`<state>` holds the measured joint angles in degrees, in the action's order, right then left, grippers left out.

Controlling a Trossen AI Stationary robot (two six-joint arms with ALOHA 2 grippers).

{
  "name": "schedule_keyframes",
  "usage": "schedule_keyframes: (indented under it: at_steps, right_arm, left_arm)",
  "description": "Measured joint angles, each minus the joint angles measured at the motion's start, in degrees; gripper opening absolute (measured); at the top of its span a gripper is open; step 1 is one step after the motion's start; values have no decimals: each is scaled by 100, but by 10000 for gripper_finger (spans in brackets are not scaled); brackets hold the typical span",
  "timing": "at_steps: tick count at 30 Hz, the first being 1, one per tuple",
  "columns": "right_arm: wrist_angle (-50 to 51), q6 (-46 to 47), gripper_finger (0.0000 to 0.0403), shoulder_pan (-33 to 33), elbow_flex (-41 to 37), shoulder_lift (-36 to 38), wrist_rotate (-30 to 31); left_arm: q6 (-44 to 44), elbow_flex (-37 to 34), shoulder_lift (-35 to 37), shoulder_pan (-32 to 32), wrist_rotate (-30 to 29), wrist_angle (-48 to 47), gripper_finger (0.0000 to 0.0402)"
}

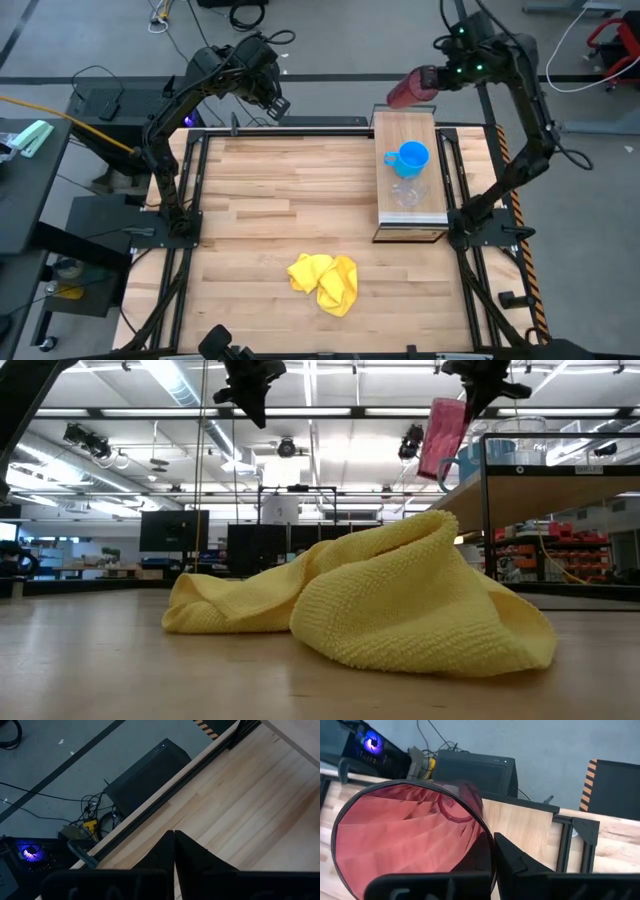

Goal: Stack small to large cups/mugs on shelf
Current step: Put the red cup on the shelf

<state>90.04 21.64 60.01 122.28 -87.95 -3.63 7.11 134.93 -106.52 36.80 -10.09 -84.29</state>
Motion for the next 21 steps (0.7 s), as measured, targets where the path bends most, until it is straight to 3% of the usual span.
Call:
schedule_keyframes:
  at_steps: [5,11,21]
  right_arm:
    - [-17,92,5,218,-172,119,-40]
    - [22,-170,5,176,-1095,502,-31]
    - [-4,70,5,40,-1204,698,40]
  left_arm:
    - [9,-1,-2,0,0,2,21]
    - [-8,-2,-13,0,0,9,20]
    - [-28,-7,-44,9,1,116,12]
